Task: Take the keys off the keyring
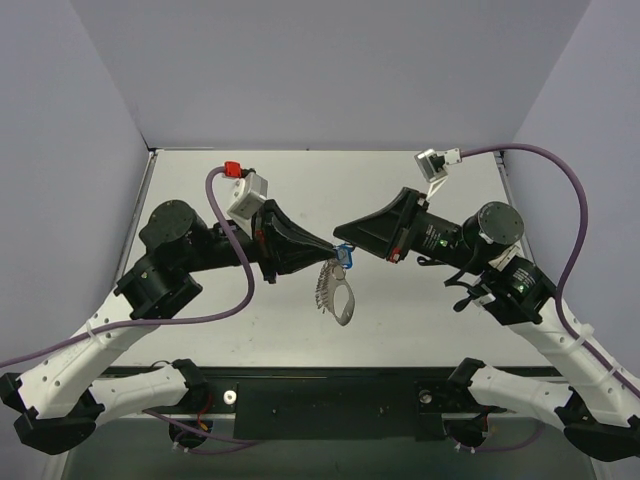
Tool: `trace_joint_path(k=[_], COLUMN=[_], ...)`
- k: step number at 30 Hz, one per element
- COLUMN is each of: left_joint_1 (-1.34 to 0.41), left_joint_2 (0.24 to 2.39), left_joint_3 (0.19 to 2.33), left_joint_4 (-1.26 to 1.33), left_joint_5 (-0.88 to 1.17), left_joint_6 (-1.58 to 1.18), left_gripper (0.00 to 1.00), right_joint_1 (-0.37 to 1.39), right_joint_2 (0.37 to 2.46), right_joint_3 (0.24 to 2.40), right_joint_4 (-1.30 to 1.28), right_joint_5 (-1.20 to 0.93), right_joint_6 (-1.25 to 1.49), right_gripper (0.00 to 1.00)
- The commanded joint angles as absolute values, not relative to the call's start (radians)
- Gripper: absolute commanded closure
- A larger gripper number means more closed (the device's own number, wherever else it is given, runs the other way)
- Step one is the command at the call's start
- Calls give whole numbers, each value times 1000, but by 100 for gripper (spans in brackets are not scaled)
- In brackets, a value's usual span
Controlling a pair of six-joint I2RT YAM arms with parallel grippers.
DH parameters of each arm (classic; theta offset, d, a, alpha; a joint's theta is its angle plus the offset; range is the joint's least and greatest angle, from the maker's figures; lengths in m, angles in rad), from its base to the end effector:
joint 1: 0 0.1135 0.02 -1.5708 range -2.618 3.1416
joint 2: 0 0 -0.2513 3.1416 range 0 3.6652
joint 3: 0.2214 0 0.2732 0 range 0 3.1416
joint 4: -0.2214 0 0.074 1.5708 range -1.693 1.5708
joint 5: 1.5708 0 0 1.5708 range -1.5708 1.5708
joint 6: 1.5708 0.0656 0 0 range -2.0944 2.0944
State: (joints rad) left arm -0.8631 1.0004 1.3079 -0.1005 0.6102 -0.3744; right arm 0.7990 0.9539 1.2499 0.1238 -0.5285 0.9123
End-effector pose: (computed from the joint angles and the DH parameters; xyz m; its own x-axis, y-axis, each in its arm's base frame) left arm 0.1308 -0.2108 0.4891 -0.2367 -0.1843 -0.9539 0.9678 0.0421 -0.2483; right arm 0.1377 0.1889 0.5069 -0.5695 0.3941 -0.7213 -0.8000 -0.0644 0.5965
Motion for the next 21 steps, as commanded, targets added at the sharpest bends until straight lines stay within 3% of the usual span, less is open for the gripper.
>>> trace_joint_path(k=[1, 6, 21], left_joint_1=[-865, -867, -905], left_joint_2=[965, 951, 954], left_joint_3=[1296, 1238, 1189], left_joint_4=[78, 201, 216], left_joint_5=[539, 474, 298], left_joint_6=[-484, -580, -657], left_gripper=[100, 100, 100], right_joint_1=[796, 796, 798], right_joint_2=[917, 890, 859], right_joint_3=[1261, 1230, 1206], right_joint_4=[190, 207, 247], right_joint_5=[-503, -454, -430], right_joint_6=[893, 891, 904], right_gripper=[100, 100, 100])
